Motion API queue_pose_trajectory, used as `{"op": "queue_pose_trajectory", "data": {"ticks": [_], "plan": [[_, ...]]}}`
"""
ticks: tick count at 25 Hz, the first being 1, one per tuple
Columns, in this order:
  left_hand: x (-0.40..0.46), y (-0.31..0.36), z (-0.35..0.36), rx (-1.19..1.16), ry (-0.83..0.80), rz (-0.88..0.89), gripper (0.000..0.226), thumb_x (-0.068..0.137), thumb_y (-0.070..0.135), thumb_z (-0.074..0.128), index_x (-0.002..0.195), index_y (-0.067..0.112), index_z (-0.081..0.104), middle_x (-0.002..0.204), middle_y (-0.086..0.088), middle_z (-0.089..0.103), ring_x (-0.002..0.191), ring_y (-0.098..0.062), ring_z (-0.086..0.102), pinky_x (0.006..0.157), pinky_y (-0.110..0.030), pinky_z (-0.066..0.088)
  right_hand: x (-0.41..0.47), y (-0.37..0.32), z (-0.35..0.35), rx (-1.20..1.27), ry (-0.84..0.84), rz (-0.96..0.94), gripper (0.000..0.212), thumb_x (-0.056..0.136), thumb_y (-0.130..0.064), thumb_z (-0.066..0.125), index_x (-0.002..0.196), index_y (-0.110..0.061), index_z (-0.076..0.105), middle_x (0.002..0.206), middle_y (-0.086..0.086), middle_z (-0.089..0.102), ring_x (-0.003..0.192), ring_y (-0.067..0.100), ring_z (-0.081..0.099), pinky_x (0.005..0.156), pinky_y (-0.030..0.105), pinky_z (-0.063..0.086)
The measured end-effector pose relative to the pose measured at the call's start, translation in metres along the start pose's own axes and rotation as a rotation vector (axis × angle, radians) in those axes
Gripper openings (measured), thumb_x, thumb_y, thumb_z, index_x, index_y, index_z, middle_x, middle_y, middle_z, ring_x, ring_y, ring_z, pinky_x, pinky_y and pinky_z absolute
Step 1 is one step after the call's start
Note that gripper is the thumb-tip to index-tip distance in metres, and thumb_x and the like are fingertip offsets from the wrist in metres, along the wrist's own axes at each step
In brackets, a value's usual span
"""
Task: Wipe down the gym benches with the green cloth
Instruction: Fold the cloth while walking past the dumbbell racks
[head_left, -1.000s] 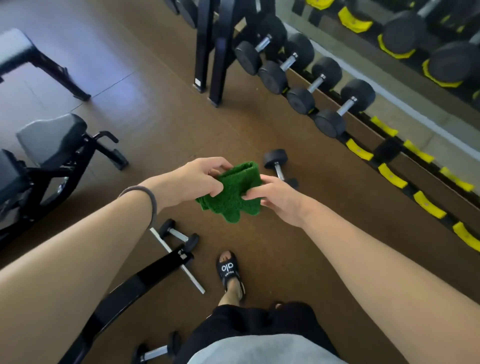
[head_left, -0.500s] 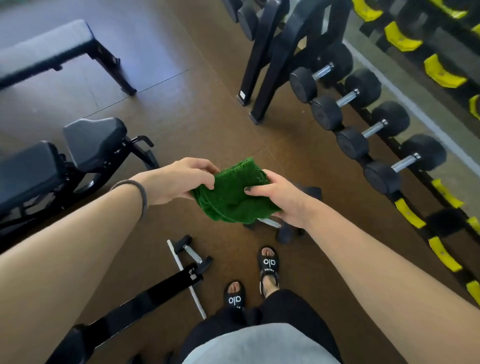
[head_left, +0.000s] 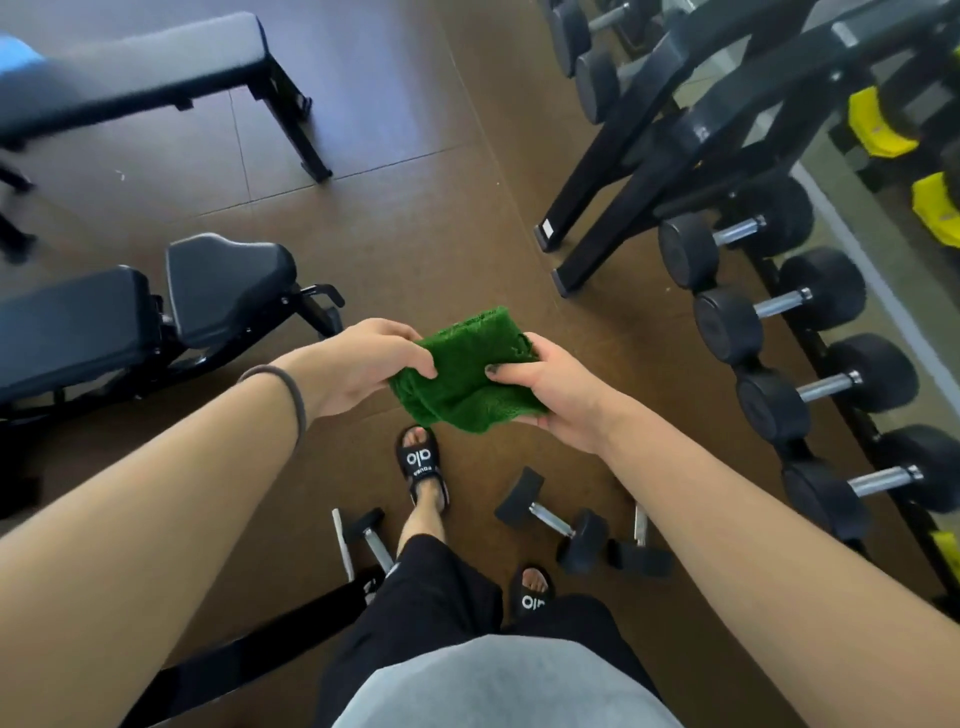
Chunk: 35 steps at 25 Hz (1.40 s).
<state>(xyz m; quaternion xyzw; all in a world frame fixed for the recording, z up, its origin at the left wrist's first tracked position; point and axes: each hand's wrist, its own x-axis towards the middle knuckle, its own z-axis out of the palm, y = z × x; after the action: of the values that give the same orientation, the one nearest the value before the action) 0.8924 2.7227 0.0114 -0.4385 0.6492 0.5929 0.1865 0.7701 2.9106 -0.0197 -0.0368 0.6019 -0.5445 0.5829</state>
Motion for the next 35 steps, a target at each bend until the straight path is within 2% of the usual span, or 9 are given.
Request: {"op": "queue_pose_trajectory", "data": {"ticks": [4, 7, 9, 12, 16, 22, 26, 31, 35], "plan": [[0.069, 0.035, -0.070, 0.271, -0.035, 0.122, 0.023, 0.090, 0.008, 0.067, 0.107, 0.021, 0.060, 0.113, -0.008, 0.070, 0.106, -0.031, 0.067, 0.099, -0.051, 0.055, 0.087, -0.060, 0.017, -0.063, 0.025, 0.086, 0.034, 0.100, 0.000, 0.055, 0.131, -0.011, 0.055, 0.132, 0.013, 0.066, 0.118, 0.028, 0.067, 0.096, 0.047, 0.059], [0.112, 0.068, -0.131, 0.434, -0.067, 0.202, 0.027, 0.093, 0.011, 0.065, 0.113, 0.027, 0.055, 0.112, -0.002, 0.072, 0.099, -0.024, 0.068, 0.088, -0.043, 0.057, 0.146, -0.116, 0.043, 0.024, 0.036, 0.172, 0.033, 0.101, 0.006, 0.046, 0.132, -0.002, 0.053, 0.133, 0.021, 0.062, 0.120, 0.031, 0.065, 0.092, 0.043, 0.061], [0.136, 0.089, -0.171, 0.452, -0.099, 0.235, 0.031, 0.095, 0.011, 0.063, 0.117, 0.030, 0.053, 0.113, -0.001, 0.071, 0.096, -0.021, 0.068, 0.080, -0.036, 0.057, 0.180, -0.157, 0.058, 0.155, -0.003, 0.218, 0.041, 0.098, 0.010, 0.041, 0.137, -0.001, 0.051, 0.137, 0.024, 0.059, 0.123, 0.035, 0.063, 0.093, 0.047, 0.061], [0.164, 0.117, -0.219, 0.374, -0.129, 0.244, 0.031, 0.092, 0.009, 0.064, 0.109, 0.034, 0.054, 0.110, -0.001, 0.072, 0.095, -0.023, 0.071, 0.084, -0.042, 0.062, 0.217, -0.209, 0.068, 0.332, -0.051, 0.226, 0.059, 0.089, 0.017, 0.035, 0.142, -0.003, 0.049, 0.143, 0.025, 0.054, 0.127, 0.041, 0.060, 0.094, 0.049, 0.060], [0.198, 0.161, -0.264, 0.405, -0.114, 0.237, 0.027, 0.086, 0.022, 0.074, 0.104, 0.028, 0.054, 0.102, 0.003, 0.072, 0.086, -0.018, 0.067, 0.074, -0.032, 0.057, 0.258, -0.264, 0.078, 0.363, -0.106, 0.206, 0.059, 0.087, 0.025, 0.030, 0.132, -0.002, 0.055, 0.136, 0.024, 0.060, 0.125, 0.038, 0.061, 0.098, 0.043, 0.058], [0.271, 0.235, -0.307, 0.598, -0.030, 0.250, 0.068, 0.074, 0.053, 0.084, 0.120, 0.022, 0.045, 0.108, 0.006, 0.061, 0.092, -0.011, 0.062, 0.071, -0.027, 0.053, 0.350, -0.340, 0.077, 0.282, -0.119, 0.199, 0.041, 0.098, 0.016, 0.045, 0.136, 0.008, 0.055, 0.133, 0.022, 0.066, 0.120, 0.031, 0.068, 0.097, 0.038, 0.059], [0.336, 0.293, -0.337, 0.699, 0.086, 0.308, 0.072, 0.069, 0.058, 0.085, 0.114, 0.021, 0.043, 0.100, 0.005, 0.059, 0.086, -0.015, 0.061, 0.074, -0.036, 0.058, 0.425, -0.410, 0.058, 0.300, -0.166, 0.232, 0.051, 0.092, 0.019, 0.043, 0.140, 0.003, 0.052, 0.137, 0.024, 0.062, 0.120, 0.036, 0.068, 0.097, 0.042, 0.059], [0.402, 0.363, -0.399, 0.702, 0.200, 0.334, 0.056, 0.072, 0.048, 0.082, 0.101, 0.022, 0.041, 0.089, 0.004, 0.060, 0.078, -0.019, 0.061, 0.069, -0.043, 0.057, 0.515, -0.501, 0.050, 0.295, -0.235, 0.269, 0.076, 0.080, 0.029, 0.034, 0.150, -0.001, 0.038, 0.143, 0.030, 0.053, 0.122, 0.043, 0.065, 0.097, 0.046, 0.058], [0.452, 0.400, -0.466, 0.471, 0.182, 0.231, 0.035, 0.080, 0.032, 0.073, 0.105, 0.020, 0.051, 0.096, -0.001, 0.067, 0.086, -0.020, 0.066, 0.076, -0.041, 0.060, 0.583, -0.573, 0.067, 0.076, -0.237, 0.243, 0.042, 0.098, 0.013, 0.050, 0.139, 0.004, 0.050, 0.129, 0.023, 0.068, 0.116, 0.032, 0.070, 0.093, 0.038, 0.060]]}}
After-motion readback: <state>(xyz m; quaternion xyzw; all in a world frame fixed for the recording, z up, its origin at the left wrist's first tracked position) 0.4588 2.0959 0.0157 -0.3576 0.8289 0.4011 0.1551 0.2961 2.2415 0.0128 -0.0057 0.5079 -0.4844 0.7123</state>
